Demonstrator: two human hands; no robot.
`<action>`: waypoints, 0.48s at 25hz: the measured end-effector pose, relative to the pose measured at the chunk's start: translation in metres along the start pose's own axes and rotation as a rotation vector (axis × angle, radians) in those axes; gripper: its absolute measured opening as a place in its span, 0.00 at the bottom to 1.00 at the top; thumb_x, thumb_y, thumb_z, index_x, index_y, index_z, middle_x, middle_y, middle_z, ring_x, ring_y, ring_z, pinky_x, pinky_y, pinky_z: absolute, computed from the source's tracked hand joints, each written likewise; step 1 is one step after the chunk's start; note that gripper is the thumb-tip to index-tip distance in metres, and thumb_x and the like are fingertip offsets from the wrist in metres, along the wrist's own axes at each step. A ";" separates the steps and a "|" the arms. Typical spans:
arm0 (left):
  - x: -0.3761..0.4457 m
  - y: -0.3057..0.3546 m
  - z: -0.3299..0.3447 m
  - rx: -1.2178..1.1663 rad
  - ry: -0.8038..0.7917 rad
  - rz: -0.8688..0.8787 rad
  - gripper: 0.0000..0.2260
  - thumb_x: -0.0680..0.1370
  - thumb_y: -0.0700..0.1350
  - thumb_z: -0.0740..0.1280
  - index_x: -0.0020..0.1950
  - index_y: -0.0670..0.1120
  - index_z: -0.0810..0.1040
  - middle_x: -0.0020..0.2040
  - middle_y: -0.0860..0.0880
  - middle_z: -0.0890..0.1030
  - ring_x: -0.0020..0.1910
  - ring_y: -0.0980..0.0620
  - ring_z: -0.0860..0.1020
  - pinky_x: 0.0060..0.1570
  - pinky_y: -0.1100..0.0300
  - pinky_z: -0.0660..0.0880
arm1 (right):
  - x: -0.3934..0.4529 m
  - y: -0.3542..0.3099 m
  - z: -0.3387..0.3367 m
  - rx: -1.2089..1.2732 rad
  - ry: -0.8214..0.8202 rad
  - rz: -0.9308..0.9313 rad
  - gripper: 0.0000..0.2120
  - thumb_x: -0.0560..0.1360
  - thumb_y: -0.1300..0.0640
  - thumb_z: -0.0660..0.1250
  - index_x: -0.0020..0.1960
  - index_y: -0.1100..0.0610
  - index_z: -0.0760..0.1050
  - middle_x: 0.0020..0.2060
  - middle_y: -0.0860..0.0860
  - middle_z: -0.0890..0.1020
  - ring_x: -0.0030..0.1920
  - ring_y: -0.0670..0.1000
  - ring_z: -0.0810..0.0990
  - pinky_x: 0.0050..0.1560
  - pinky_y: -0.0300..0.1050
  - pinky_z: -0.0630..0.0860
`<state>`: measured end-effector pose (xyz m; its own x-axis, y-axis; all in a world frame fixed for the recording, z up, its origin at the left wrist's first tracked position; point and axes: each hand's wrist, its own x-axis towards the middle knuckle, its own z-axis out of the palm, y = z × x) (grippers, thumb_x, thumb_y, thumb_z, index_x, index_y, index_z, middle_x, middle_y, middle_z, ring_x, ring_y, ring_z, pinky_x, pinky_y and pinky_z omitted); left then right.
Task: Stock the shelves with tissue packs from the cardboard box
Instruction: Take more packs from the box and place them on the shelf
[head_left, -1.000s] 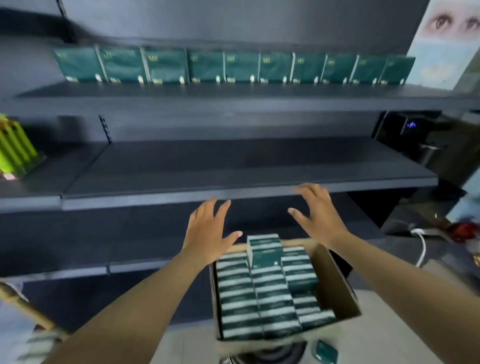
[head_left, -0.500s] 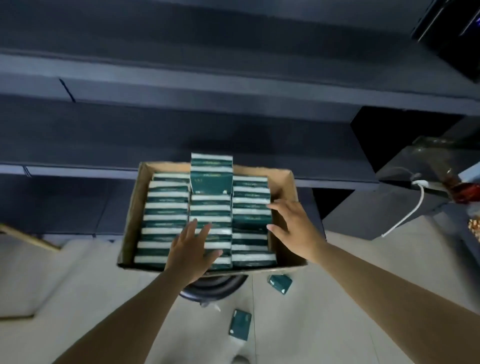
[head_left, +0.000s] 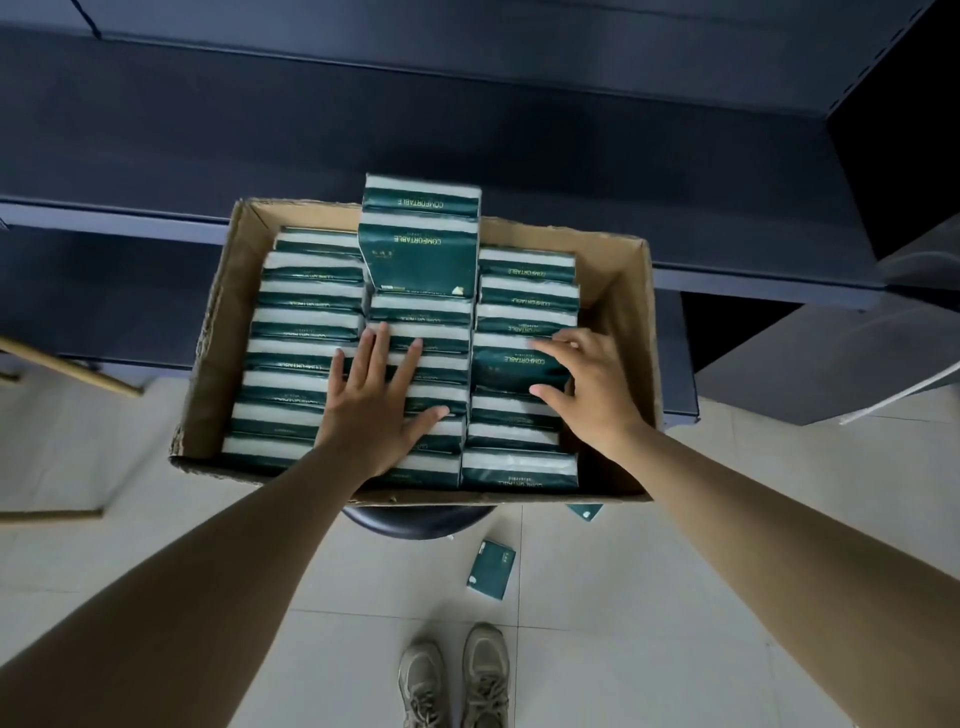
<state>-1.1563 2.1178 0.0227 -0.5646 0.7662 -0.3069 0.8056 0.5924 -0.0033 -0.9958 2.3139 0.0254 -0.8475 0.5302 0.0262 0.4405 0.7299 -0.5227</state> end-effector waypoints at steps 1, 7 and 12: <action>0.001 0.000 0.001 -0.003 0.013 0.000 0.37 0.67 0.70 0.30 0.70 0.54 0.27 0.71 0.44 0.28 0.75 0.45 0.34 0.72 0.44 0.38 | 0.002 0.003 0.003 0.006 0.017 -0.019 0.23 0.69 0.56 0.74 0.63 0.53 0.76 0.57 0.54 0.75 0.59 0.55 0.68 0.61 0.38 0.61; 0.005 0.001 0.004 0.004 0.012 -0.011 0.36 0.68 0.70 0.31 0.70 0.54 0.26 0.70 0.44 0.27 0.74 0.45 0.33 0.71 0.44 0.36 | 0.010 0.011 0.013 0.037 0.109 -0.112 0.20 0.66 0.60 0.76 0.57 0.53 0.80 0.46 0.50 0.81 0.48 0.51 0.67 0.54 0.38 0.63; 0.006 0.003 -0.004 0.025 -0.084 -0.019 0.37 0.70 0.71 0.34 0.71 0.54 0.26 0.72 0.44 0.27 0.74 0.45 0.32 0.71 0.45 0.35 | 0.011 0.006 0.002 0.082 0.151 -0.126 0.16 0.67 0.62 0.75 0.54 0.54 0.82 0.44 0.50 0.81 0.48 0.54 0.70 0.53 0.43 0.67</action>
<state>-1.1580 2.1246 0.0248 -0.5640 0.7305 -0.3851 0.7995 0.5997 -0.0335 -1.0033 2.3230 0.0212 -0.8375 0.5003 0.2195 0.3034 0.7600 -0.5748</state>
